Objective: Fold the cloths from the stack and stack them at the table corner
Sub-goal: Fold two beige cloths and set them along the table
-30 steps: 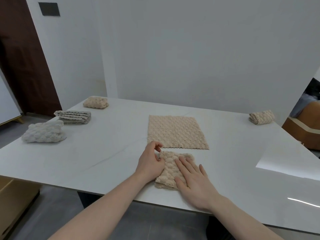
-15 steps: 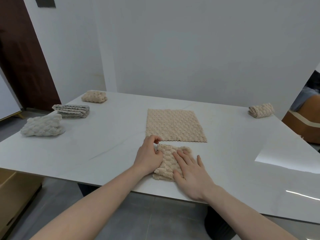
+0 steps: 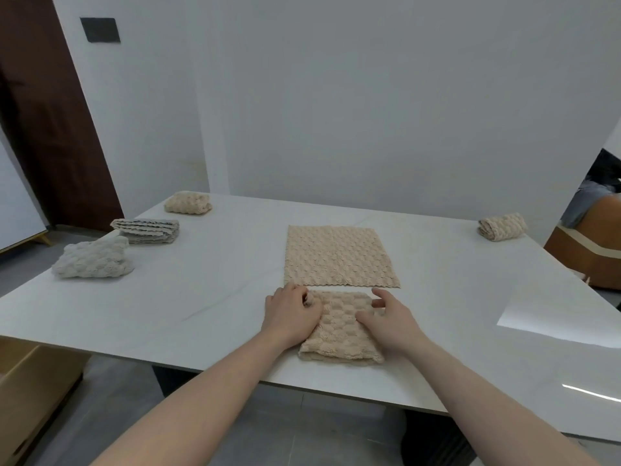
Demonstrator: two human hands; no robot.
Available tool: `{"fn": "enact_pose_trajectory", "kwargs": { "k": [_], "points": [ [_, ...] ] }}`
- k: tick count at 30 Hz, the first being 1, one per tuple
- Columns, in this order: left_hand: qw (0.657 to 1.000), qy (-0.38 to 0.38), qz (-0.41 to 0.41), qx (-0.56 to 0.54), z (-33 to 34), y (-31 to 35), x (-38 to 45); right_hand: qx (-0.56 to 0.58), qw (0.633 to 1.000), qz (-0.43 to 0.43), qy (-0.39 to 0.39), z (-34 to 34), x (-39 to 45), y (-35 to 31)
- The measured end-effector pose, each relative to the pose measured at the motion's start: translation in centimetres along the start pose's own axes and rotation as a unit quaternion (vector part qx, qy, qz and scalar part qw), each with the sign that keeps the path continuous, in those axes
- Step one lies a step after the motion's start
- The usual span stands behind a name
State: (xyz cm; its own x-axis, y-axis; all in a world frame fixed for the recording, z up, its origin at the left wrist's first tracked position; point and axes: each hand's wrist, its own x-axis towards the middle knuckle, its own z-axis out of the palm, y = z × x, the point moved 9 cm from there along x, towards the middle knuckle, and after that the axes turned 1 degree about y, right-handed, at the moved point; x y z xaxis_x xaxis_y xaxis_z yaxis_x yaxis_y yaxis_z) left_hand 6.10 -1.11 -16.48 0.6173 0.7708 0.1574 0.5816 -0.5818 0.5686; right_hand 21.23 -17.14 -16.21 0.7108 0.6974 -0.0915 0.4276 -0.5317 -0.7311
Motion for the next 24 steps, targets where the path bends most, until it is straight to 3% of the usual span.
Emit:
{"fn": "enact_pose_trajectory", "kwargs": {
  "k": [4, 8, 13, 19, 24],
  "points": [
    [0.991, -0.03, -0.003, -0.132, 0.0, -0.2, -0.2, 0.054, 0.996, 0.036, -0.06, 0.3, 1.7, -0.6],
    [0.964, 0.02, 0.002, -0.267, -1.5, -0.4, -1.0, 0.108, 0.994, 0.004, -0.033, -0.5, 2.2, -1.4],
    [0.96, 0.048, 0.03, -0.273, -2.6, 1.1, -2.1, 0.164, 0.985, -0.038, -0.024, -1.2, 0.8, -1.5],
    [0.966, -0.001, 0.1, -0.238, -2.3, 1.2, -4.4, 0.091, 0.985, -0.148, -0.012, -1.4, -2.6, -1.4],
    [0.981, -0.032, 0.133, -0.136, -1.3, 0.2, -5.2, 0.011, 0.981, -0.192, 0.011, -0.5, -4.6, -0.7]
  ]
}}
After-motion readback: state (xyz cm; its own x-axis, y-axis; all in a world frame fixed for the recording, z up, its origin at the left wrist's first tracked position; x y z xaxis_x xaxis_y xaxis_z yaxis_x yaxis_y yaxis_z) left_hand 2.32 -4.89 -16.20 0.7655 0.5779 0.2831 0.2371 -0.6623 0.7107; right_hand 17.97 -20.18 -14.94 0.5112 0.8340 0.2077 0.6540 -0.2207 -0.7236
